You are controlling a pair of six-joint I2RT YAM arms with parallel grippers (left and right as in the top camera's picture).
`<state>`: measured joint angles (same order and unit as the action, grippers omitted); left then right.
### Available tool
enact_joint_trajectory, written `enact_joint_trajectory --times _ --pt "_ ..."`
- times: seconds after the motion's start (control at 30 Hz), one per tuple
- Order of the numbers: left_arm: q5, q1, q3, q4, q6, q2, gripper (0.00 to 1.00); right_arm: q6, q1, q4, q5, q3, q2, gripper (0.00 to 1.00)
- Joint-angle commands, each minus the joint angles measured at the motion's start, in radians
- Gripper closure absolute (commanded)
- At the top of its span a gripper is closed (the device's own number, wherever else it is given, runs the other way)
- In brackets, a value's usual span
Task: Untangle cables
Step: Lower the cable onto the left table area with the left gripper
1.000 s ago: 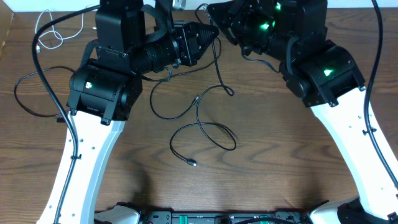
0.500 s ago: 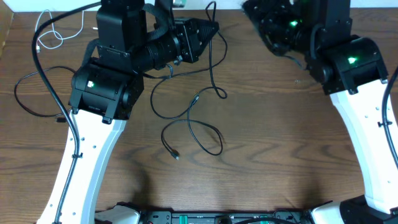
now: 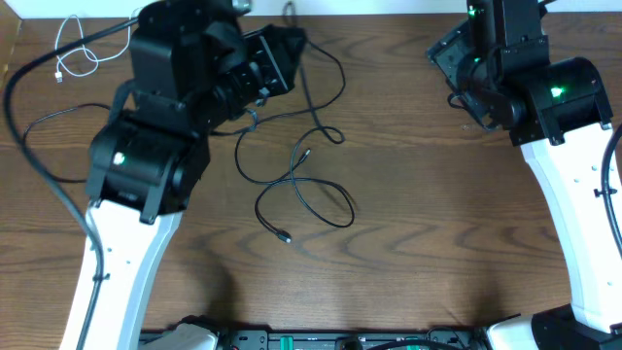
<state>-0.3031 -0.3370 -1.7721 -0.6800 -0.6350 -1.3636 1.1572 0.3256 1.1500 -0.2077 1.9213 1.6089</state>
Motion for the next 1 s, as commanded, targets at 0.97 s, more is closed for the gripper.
enact_joint_trajectory --times 0.97 --pt "0.567 0.667 -0.005 -0.651 -0.430 0.160 0.92 -0.014 -0.004 0.044 -0.079 0.003 0.009 0.24"
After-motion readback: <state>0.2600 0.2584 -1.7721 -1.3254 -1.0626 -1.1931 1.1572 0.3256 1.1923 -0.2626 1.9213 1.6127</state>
